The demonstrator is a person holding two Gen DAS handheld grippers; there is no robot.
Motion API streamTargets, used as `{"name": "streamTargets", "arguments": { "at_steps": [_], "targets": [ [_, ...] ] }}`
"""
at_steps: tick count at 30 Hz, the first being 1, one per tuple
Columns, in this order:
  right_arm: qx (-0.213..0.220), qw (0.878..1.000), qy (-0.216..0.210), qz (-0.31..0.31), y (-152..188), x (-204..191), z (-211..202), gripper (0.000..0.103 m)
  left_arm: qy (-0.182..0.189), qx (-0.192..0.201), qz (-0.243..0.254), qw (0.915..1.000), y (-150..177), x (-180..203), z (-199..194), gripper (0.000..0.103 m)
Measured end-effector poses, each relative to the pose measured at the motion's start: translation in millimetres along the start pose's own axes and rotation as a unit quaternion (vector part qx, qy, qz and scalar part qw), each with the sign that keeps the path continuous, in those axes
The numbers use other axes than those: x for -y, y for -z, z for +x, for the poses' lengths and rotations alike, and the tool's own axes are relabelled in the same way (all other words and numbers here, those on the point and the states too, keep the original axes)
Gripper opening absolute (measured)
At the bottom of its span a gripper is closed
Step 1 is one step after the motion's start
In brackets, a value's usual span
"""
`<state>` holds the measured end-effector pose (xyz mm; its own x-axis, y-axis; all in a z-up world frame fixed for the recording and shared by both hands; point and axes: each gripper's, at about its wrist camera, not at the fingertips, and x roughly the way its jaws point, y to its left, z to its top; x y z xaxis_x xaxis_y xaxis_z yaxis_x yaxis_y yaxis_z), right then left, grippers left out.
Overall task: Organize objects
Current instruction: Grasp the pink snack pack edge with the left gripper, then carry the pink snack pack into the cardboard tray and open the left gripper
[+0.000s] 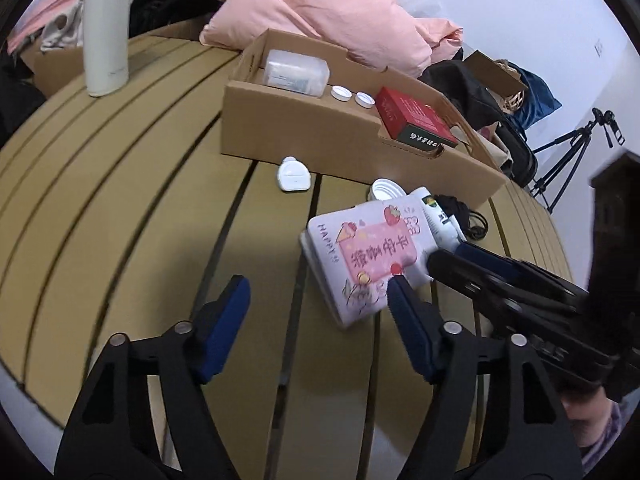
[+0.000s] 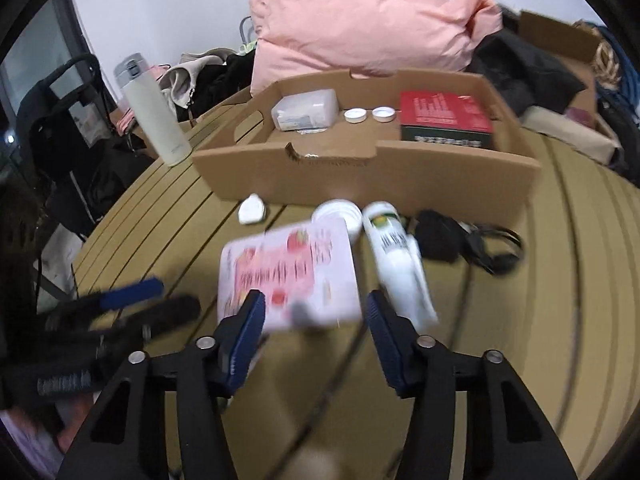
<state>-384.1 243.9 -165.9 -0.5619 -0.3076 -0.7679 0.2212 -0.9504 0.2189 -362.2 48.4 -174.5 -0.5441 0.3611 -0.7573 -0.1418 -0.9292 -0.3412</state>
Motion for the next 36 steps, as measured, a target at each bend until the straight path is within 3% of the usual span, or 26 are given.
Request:
{"name": "streamTargets", "arguments": {
  "at_steps": [3,5,8,9,12,14,22,25,32,36],
  "targets": [
    [-0.005,1.0,0.025,-0.009,-7.4,-0.7,19.3,0.053,-0.009,-0.004,0.001,1.0,-1.6,0.9,10.1,0.057],
    [-0.011,1.0,0.017,-0.006,-6.9,0.3,28.8,0.049,-0.005,-0.008,-0.005,0.9999,1.1,-0.1,16.3,0.053],
    [-0.005,1.0,0.001,0.003,-7.1,4.0,29.3,0.048,0.016,-0.024,-0.003,0.9996,3.6,1.1,25.8,0.024],
    [-0.005,1.0,-0.003,0.007,-7.2,5.2,29.8,0.046,0.02,-0.022,-0.005,0.9995,2.9,1.2,26.1,0.02],
    [-0.004,1.0,0.012,0.002,-5.5,1.5,21.7,0.025,-0.002,-0.012,-0.002,0.9999,5.5,5.7,17.8,0.009],
    [-0.007,1.0,0.014,-0.005,-1.5,-3.2,11.5,0.011,-0.014,-0.001,0.017,0.9998,10.0,12.0,6.4,0.009],
    [-0.02,1.0,-0.006,0.018,72.1,-18.8,-44.1,0.011,0.021,-0.031,0.035,0.9987,62.0,26.6,-38.0,0.007],
    [-0.023,0.999,-0.011,0.047,94.3,-13.8,-54.7,0.006,0.015,-0.024,0.046,0.9985,72.4,36.3,-47.8,0.004],
    [-0.004,0.998,-0.014,0.055,96.2,-9.9,-76.4,0.002,0.012,-0.015,0.047,0.9987,65.9,45.2,-54.8,0.003],
    [-0.003,0.998,-0.014,0.055,95.2,-10.0,-70.8,0.002,0.009,-0.03,0.034,0.9989,67.1,37.6,-44.1,0.0]
  ]
}}
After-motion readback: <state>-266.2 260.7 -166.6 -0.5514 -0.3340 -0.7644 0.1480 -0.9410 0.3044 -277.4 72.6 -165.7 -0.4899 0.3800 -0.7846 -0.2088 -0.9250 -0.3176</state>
